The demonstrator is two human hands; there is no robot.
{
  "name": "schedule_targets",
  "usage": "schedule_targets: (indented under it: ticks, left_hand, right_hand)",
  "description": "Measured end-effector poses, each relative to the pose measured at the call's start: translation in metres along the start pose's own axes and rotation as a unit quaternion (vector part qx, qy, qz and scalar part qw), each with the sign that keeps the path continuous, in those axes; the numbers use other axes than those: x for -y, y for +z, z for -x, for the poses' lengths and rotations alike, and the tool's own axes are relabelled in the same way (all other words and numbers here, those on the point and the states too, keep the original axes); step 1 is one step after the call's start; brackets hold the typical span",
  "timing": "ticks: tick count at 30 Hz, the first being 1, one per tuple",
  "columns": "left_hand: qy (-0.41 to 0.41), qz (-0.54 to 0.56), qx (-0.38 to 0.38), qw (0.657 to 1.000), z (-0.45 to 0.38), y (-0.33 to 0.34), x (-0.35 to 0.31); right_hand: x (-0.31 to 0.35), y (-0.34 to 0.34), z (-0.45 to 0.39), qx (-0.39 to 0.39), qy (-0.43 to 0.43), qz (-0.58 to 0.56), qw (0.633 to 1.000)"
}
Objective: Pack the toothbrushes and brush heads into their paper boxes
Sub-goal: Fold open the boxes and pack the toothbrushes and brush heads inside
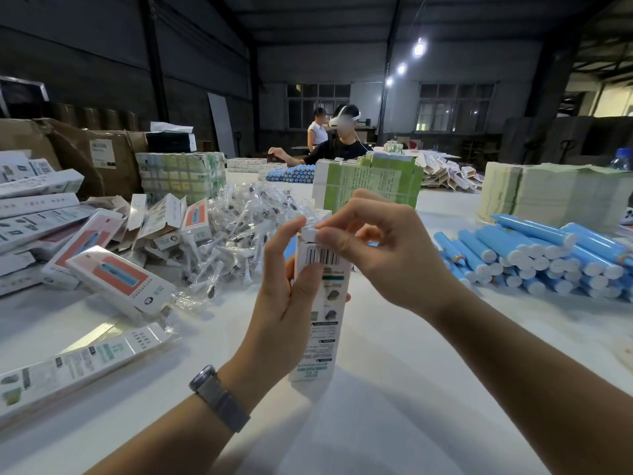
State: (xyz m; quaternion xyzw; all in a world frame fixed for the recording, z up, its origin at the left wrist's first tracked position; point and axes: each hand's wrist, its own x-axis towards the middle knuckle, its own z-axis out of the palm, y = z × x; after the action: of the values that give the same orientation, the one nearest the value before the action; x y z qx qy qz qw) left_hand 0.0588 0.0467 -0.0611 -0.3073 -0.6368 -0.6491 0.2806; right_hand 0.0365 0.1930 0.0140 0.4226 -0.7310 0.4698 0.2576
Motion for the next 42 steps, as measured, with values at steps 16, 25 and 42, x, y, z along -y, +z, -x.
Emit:
schedule_targets:
  ticks: [16,25,42]
  left_hand:
    - [0.004,-0.012,0.036,0.999,0.002,-0.003,-0.003]
    - [0.016,-0.006,-0.007,1.0,0.002,-0.001,-0.003]
    - [-0.04,0.059,0.072,0.995,0.005,-0.001,0.008]
  right_hand:
    - [0.01,-0.023,-0.009,0.113,0.038,0.008,0.993]
    - [0.003,-0.015,-0.003,0.112,0.046,-0.052,0.991]
    - [-0.016,0.019,0.017,0.002,0.147,0.015,0.989]
